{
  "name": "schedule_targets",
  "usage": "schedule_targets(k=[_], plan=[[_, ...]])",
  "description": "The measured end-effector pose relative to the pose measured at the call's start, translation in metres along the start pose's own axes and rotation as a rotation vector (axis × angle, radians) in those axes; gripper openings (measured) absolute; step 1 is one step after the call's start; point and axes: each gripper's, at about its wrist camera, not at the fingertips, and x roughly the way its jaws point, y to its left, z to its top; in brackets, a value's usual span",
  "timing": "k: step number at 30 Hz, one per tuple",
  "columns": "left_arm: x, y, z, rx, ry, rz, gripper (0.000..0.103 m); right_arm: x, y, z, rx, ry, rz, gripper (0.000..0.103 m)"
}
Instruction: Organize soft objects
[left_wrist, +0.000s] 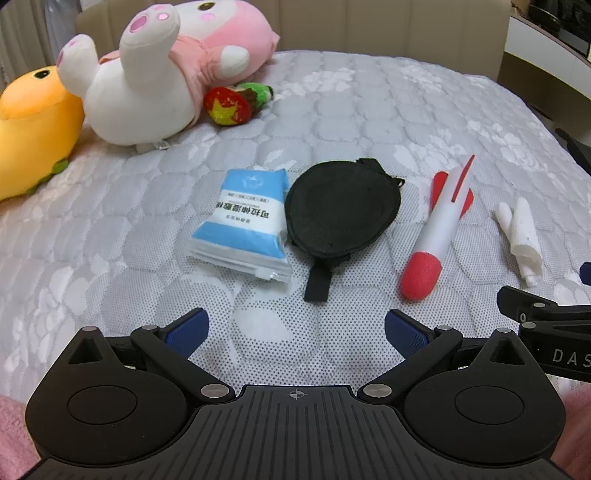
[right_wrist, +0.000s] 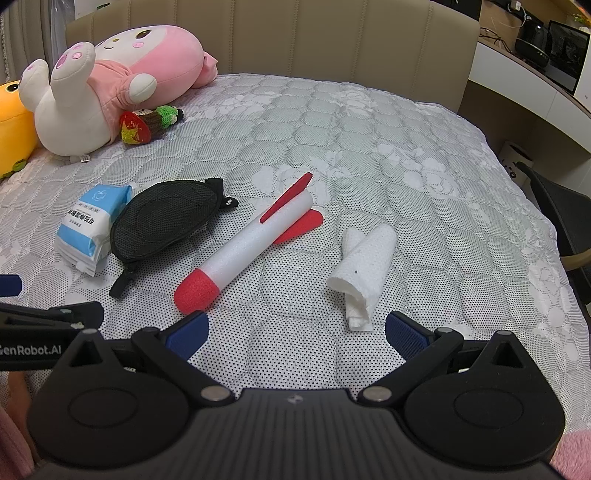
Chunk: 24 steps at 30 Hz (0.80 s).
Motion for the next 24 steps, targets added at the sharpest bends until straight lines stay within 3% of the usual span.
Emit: schedule_targets(k=[8, 14, 24], plan=[[0.0002, 0.0004, -0.0011, 0.02, -0.045, 0.041, 0.103, 0.0006, -0.0003, 0.0009, 0.001, 0.001, 0.0, 0.103], [0.0009, 0.0011, -0.0012, 0.024, -0.018, 0.048, 0.103, 0.0003, -0.0005, 0.0002, -0.001, 0.003, -0.001, 0.103], [-0.0063, 0.0006, 0.0041, 0.012, -0.022, 0.019, 0.103, 0.0032, 0.0006, 0.001, -0.004, 0.013, -0.003, 0.103]])
